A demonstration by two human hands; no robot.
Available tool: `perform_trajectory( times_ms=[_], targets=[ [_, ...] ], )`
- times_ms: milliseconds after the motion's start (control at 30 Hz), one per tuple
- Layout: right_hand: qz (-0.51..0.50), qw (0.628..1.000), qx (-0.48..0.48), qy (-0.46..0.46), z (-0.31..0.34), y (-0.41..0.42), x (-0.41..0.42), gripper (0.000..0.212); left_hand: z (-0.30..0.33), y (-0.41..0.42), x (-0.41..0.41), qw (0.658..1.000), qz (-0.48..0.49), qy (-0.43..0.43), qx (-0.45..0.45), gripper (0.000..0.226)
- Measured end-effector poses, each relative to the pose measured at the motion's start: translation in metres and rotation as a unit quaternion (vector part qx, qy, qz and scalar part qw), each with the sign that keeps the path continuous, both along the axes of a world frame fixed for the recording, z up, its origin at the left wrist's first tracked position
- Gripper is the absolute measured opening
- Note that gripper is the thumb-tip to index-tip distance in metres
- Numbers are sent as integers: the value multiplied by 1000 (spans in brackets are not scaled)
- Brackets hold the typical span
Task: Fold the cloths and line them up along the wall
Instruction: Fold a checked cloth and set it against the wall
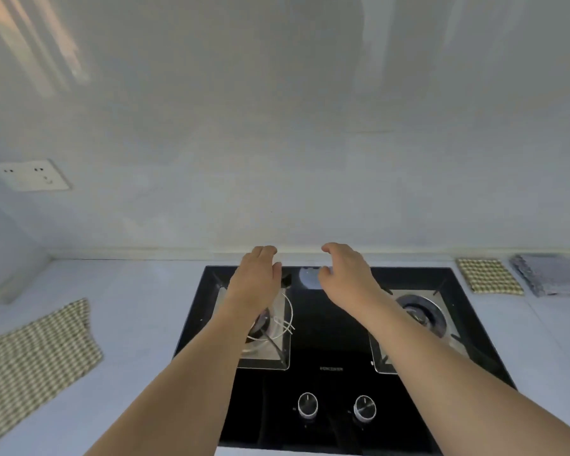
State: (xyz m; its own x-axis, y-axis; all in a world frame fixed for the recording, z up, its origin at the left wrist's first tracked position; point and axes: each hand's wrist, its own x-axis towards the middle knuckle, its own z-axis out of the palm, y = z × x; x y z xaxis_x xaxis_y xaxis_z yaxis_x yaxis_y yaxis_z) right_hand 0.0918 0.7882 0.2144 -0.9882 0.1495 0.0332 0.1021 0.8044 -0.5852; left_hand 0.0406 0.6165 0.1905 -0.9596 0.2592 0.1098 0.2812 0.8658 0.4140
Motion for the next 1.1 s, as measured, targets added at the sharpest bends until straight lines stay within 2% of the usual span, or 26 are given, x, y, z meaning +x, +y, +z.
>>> perform_trajectory(
  times_ms=[200, 400, 500, 600, 767, 867, 1000, 1100],
  targets=[
    [70, 998, -6, -5, -8, -80, -19, 46, -4, -86, 2, 992, 109, -18, 68, 40],
    [116, 992, -32, -47, -29, -186, -25, 46, -14, -193, 9, 990, 128, -40, 42, 38],
    [128, 991, -12, -35, -37, -246, -40, 47, -29, -261, 1, 983, 167, -50, 61, 37],
    [139, 989, -4, -41, -49, -309, -50, 47, -49, -330, -4, 982, 162, -77, 50, 36],
    [211, 975, -7, -74, -93, -401, -62, 47, -96, -431, -6, 971, 207, -105, 59, 35],
    [238, 968, -5, -73, -125, -444, -70, 46, -127, -472, 2, 966, 227, -110, 53, 24],
    [282, 958, 10, -41, -182, -487, -70, 43, -171, -502, 4, 967, 229, -93, 60, 14],
    [281, 960, -6, 2, -232, -504, -61, 41, -199, -512, 11, 979, 182, -87, 26, 11]
  ],
)
